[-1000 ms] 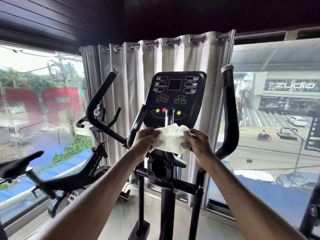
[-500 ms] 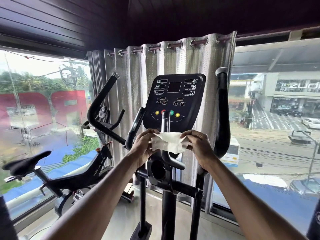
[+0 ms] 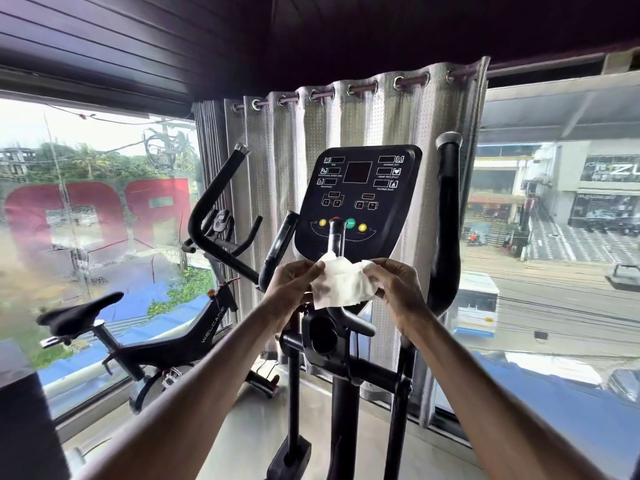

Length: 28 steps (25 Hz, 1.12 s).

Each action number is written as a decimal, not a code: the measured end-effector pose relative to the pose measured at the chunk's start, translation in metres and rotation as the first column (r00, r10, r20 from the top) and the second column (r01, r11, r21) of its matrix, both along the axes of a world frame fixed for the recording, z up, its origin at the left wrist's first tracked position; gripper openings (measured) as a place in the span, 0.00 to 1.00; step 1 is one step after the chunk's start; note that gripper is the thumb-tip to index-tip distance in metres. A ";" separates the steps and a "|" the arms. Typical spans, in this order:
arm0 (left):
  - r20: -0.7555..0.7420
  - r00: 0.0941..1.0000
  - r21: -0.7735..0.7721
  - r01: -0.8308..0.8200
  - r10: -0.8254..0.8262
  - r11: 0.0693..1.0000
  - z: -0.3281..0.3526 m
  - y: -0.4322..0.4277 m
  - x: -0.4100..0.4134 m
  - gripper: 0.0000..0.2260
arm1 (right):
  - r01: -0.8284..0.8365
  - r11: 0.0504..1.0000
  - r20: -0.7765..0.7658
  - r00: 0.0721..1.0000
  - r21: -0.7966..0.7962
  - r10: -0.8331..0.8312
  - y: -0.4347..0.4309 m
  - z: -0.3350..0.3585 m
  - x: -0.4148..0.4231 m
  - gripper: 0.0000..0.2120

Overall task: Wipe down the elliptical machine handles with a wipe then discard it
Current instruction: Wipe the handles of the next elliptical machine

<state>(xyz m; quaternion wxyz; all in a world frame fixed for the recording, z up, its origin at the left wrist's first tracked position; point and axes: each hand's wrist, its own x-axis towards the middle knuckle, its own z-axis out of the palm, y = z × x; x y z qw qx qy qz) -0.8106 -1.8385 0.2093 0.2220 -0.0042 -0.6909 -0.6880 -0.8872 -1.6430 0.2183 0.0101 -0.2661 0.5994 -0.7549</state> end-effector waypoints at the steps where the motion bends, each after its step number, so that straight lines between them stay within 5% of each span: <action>1: 0.011 1.000 0.016 -0.004 0.004 1.000 -0.001 -0.001 0.001 0.13 | 0.002 1.000 0.003 1.000 -0.001 -0.002 0.000 0.000 0.002 0.08; 5: 0.061 0.997 0.146 -0.059 0.050 0.988 0.003 0.001 0.003 0.18 | -0.028 1.000 0.006 1.000 -0.015 0.028 0.000 -0.001 0.002 0.14; 7: 0.019 0.997 0.116 -0.081 0.079 0.990 0.005 0.000 0.005 0.11 | 0.000 1.000 -0.002 1.000 0.016 0.000 0.001 0.000 0.002 0.15; 9: -0.027 0.999 0.041 -0.037 0.039 0.998 0.004 -0.007 0.007 0.03 | 0.033 0.997 -0.045 0.999 0.075 -0.030 0.002 0.000 0.001 0.07; 10: -0.033 0.999 0.015 -0.029 0.030 0.999 0.001 -0.011 0.006 0.07 | 0.032 0.994 -0.071 0.997 0.101 -0.025 0.002 0.000 0.001 0.02; 16: 0.036 0.994 -0.021 -0.101 0.102 0.995 0.005 -0.003 0.011 0.12 | 0.067 0.992 -0.098 0.994 0.111 -0.056 0.000 -0.001 0.000 0.15; 22: 0.267 0.950 -0.016 -0.161 0.159 0.987 -0.001 0.028 0.003 0.13 | 0.298 0.919 -0.458 0.875 0.259 -0.154 -0.013 -0.009 0.008 0.15; 28: 0.256 0.931 0.033 -0.276 0.259 0.961 -0.003 0.032 -0.002 0.08 | 0.211 0.900 -0.539 0.842 0.382 0.032 -0.004 -0.014 0.021 0.17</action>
